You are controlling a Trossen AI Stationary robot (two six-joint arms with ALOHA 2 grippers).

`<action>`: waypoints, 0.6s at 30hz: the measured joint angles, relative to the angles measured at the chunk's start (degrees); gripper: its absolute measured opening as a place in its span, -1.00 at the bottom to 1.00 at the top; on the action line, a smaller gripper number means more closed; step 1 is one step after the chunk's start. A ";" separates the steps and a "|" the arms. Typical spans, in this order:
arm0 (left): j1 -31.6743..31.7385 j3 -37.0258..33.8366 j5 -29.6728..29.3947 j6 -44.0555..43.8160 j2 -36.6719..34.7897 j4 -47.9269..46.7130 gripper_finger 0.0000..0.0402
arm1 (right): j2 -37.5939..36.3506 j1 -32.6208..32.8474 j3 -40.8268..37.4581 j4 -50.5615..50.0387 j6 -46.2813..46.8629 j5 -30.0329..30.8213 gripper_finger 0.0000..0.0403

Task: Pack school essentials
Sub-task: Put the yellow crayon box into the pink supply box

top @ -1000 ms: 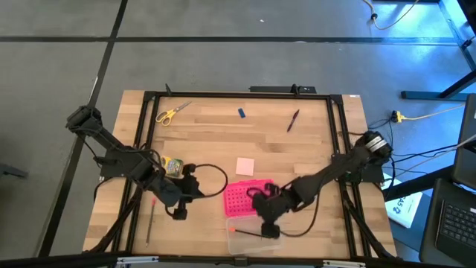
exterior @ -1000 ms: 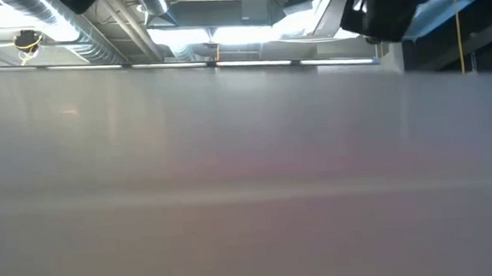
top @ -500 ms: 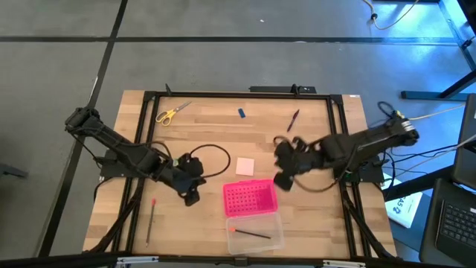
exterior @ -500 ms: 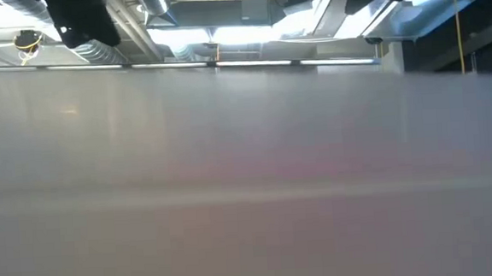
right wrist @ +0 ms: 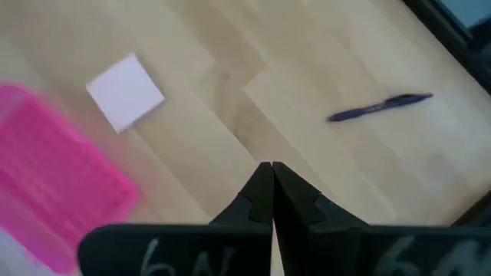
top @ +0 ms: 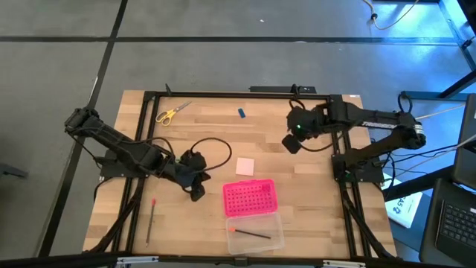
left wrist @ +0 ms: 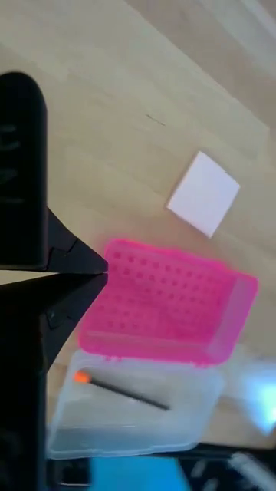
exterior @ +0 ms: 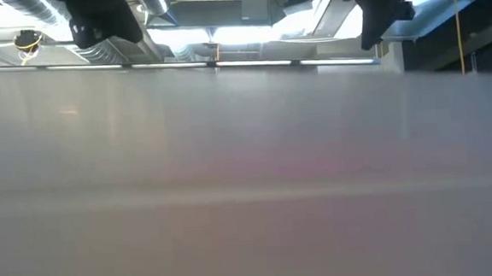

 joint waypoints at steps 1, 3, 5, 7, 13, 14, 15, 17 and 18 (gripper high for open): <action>0.38 0.00 -0.03 -2.37 0.00 -0.10 -1.00 | 0.26 -0.66 0.00 0.06 -2.52 -0.56 -0.99; 0.88 0.00 0.30 -6.46 0.00 -0.89 -1.00 | 0.47 -1.89 0.00 0.11 -6.20 -1.16 -0.99; 0.95 0.00 1.98 -9.86 0.00 -2.36 -1.00 | 0.52 -2.90 0.00 0.14 -8.18 -1.17 -0.99; 0.82 0.00 2.71 -13.99 0.00 -3.86 -1.00 | 0.55 -3.65 0.00 0.22 -9.59 -1.40 -0.99; 2.10 0.00 2.82 -22.18 0.02 -8.50 -1.00 | 0.55 -3.89 0.00 0.97 -11.80 -1.66 -0.98; 2.51 0.00 3.09 -21.77 0.02 -7.98 -1.00 | 0.55 -3.89 0.00 1.33 -12.48 -2.45 -0.98; 2.84 0.00 3.58 -20.95 0.02 -7.67 -1.00 | 0.55 -3.91 0.00 1.57 -13.18 -3.56 -0.98; 3.15 0.00 4.04 -20.41 0.02 -7.99 -1.00 | 0.55 -3.90 0.00 1.82 -14.69 -5.54 -0.98; 3.36 0.00 4.17 -21.03 0.02 -8.68 -1.00 | 0.55 -3.88 0.00 2.03 -15.32 -6.04 -0.98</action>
